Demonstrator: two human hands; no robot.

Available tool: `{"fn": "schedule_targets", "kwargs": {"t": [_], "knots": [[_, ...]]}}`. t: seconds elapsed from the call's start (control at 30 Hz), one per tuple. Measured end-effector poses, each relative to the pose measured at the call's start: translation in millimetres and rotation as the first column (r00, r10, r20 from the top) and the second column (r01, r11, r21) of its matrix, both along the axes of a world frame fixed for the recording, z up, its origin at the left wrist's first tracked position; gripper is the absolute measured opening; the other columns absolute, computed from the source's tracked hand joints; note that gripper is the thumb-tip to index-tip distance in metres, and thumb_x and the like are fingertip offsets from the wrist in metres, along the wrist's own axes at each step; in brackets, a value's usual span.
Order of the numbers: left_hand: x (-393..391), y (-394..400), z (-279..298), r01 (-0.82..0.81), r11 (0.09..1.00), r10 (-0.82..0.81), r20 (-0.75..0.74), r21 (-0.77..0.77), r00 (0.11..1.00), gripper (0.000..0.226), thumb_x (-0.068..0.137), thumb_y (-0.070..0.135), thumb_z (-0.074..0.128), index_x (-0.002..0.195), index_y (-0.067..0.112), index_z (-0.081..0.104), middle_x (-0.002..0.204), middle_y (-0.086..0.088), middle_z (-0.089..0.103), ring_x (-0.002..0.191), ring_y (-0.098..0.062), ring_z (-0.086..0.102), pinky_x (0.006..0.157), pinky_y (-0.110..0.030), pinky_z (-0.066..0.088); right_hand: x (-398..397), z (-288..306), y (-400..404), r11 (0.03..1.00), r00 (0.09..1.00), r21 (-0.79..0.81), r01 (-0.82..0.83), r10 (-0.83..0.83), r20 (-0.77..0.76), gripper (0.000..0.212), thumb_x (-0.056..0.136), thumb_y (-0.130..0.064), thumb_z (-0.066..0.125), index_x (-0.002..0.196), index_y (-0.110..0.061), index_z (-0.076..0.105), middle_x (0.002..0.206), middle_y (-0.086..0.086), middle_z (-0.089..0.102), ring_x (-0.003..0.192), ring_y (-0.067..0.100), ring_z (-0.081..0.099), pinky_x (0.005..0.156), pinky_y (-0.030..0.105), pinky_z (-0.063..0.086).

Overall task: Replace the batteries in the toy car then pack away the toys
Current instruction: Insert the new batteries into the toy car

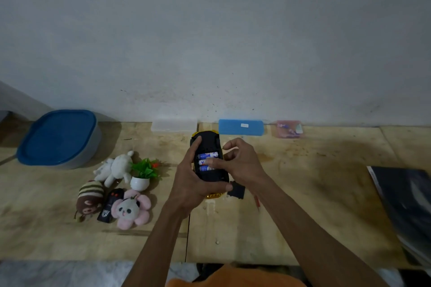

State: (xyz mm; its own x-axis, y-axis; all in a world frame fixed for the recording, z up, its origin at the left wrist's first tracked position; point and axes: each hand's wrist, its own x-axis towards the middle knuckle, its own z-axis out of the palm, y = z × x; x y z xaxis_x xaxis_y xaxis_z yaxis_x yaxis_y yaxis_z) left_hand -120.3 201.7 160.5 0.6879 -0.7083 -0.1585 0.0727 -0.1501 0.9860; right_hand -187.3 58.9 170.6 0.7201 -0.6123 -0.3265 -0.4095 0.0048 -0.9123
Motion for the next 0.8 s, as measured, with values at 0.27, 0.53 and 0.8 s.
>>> {"fn": "schedule_targets", "kwargs": {"t": [0.27, 0.53, 0.8], "knots": [[-4.8, -0.9, -31.6, 0.014, 0.993, -0.005, -0.07, 0.118, 0.998, 0.136, 0.039, 0.017, 0.103, 0.155, 0.033, 0.033, 0.139, 0.017, 0.054, 0.112, -0.01, 0.067, 0.084, -0.04, 0.061, -18.4, -38.5, -21.5, 0.987, 0.992, -0.102, 0.126, -0.125, 0.011, 0.047, 0.072, -0.048, 0.085, 0.101, -0.021, 0.061, 0.089, -0.002, 0.069, 0.082, 0.01, 0.065, 0.066, 0.021, 0.049], [-15.8, 10.6, -59.6, -0.021, 0.976, 0.045, -0.108, 0.216, 0.993, 0.127, 0.046, 0.004, 0.095, 0.154, 0.03, 0.033, 0.144, 0.013, 0.049, 0.112, -0.002, 0.065, 0.079, -0.027, 0.06, -41.3, -141.0, -44.3, 0.917, 0.913, -0.322, -0.233, 0.093, -0.396, 0.054, 0.083, -0.043, 0.076, 0.129, -0.02, 0.06, 0.116, 0.005, 0.062, 0.111, 0.025, 0.056, 0.088, 0.036, 0.05], [-17.2, 12.2, -64.1, -0.066, 0.965, 0.096, -0.11, 0.255, 0.989, 0.128, 0.046, 0.005, 0.097, 0.155, 0.03, 0.033, 0.148, 0.008, 0.048, 0.115, -0.003, 0.063, 0.079, -0.024, 0.059, -50.6, -161.9, -29.3, 0.751, 0.752, -0.444, -0.489, 0.105, -0.651, 0.044, 0.095, -0.039, 0.059, 0.138, -0.032, 0.05, 0.137, 0.0, 0.051, 0.131, 0.027, 0.038, 0.105, 0.044, 0.034]]}}
